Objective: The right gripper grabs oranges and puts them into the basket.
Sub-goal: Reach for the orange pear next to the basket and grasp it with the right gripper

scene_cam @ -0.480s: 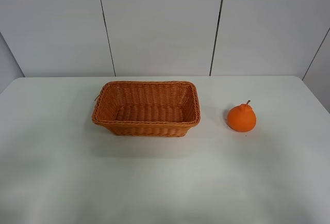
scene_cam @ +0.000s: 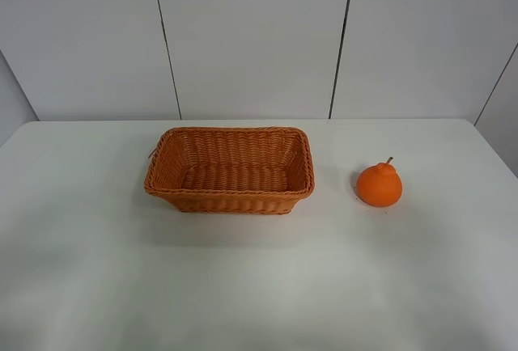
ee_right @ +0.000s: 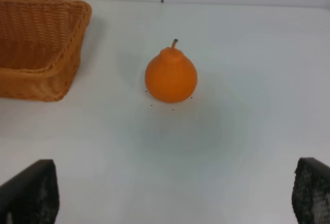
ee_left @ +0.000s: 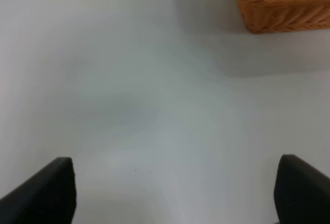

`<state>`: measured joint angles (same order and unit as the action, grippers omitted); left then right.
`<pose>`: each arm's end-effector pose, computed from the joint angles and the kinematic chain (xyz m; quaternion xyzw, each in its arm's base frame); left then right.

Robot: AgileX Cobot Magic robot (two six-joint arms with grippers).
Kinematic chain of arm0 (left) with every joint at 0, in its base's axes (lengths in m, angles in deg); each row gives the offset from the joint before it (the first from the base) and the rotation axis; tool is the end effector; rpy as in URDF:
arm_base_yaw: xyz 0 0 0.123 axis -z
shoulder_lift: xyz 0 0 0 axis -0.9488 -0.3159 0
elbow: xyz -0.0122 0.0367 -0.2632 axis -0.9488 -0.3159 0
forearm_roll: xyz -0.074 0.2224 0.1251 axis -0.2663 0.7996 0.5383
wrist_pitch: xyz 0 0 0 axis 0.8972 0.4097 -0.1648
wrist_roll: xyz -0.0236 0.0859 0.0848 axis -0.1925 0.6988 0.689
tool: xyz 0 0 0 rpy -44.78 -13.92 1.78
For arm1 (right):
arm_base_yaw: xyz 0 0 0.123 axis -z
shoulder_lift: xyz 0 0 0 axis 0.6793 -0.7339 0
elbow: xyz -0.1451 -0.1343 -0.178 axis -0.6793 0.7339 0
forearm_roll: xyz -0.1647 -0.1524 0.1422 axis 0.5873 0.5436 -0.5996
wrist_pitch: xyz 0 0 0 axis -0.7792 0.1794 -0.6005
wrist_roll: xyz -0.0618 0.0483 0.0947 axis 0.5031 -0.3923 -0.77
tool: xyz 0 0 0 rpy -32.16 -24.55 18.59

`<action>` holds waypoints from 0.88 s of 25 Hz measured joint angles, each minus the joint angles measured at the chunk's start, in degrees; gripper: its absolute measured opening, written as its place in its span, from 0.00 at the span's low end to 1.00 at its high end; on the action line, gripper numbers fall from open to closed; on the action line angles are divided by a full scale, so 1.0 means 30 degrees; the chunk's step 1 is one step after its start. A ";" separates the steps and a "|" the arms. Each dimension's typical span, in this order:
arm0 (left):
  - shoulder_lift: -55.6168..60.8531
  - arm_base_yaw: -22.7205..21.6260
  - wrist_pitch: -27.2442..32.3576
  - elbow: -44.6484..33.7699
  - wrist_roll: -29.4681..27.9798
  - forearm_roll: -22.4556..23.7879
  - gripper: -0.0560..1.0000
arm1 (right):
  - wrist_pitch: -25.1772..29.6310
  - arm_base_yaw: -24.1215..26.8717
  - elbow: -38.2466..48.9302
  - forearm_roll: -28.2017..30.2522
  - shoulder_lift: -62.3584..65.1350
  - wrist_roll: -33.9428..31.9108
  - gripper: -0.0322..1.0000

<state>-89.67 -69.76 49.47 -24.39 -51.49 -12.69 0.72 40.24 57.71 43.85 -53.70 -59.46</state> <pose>0.0555 -0.0043 0.2667 0.0586 0.8521 0.0066 0.5201 0.0636 0.0115 0.2803 -0.0254 0.8470 0.0492 0.5286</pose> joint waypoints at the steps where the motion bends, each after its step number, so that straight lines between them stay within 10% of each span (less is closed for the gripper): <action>1: 0.0000 0.0000 0.0000 0.0000 0.0000 0.0000 0.89 | -0.0184 0.0000 -0.0466 0.0073 -0.0867 0.0000 0.70; 22: 0.0000 0.0000 0.0000 0.0000 0.0000 0.0000 0.89 | 0.0465 0.0000 -1.6007 0.0384 -3.0041 0.0214 0.70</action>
<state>-89.67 -69.76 49.47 -24.39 -51.49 -12.69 2.12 40.24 9.69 45.00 -143.82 -58.82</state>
